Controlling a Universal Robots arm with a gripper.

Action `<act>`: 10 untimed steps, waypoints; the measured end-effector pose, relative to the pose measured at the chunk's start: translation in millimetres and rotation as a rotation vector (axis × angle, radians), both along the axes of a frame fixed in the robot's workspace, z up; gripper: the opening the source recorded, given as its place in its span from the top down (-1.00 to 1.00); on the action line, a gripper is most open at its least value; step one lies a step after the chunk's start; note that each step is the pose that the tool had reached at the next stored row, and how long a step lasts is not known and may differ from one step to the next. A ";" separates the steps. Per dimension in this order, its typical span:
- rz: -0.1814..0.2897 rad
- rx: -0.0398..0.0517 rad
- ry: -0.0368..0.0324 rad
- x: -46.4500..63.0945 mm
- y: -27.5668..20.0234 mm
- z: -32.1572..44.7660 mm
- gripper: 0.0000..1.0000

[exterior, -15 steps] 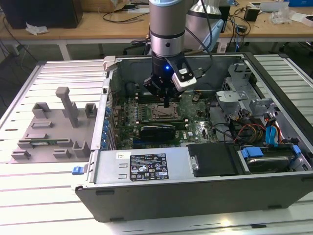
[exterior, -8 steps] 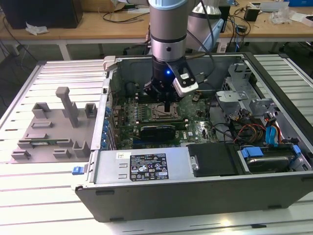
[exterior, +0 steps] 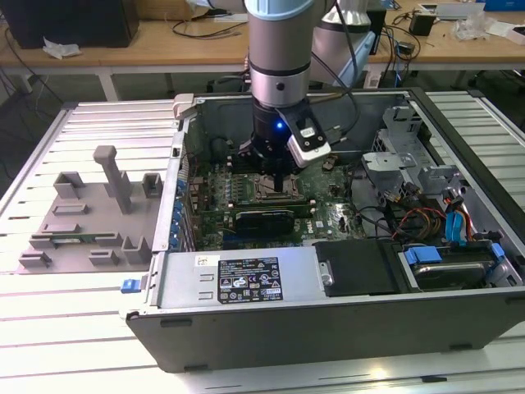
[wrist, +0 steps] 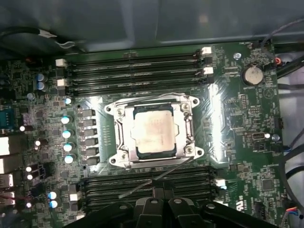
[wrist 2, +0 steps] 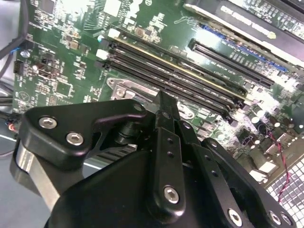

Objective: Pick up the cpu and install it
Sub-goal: 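Install the second cpu locking lever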

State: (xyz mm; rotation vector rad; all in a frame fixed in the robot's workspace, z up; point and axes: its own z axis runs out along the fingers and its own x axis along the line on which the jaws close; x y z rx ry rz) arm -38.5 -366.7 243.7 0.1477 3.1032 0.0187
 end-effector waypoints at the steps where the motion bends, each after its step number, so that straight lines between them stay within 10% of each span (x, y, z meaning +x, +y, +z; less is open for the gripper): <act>1: 0.000 -0.0002 0.0001 -2.3 0.0 -0.4 0.79; 8: 0.000 0.0002 0.0014 -5.0 0.1 -1.8 0.79; 10: 0.000 0.0001 0.0232 -5.0 0.0 -4.0 0.79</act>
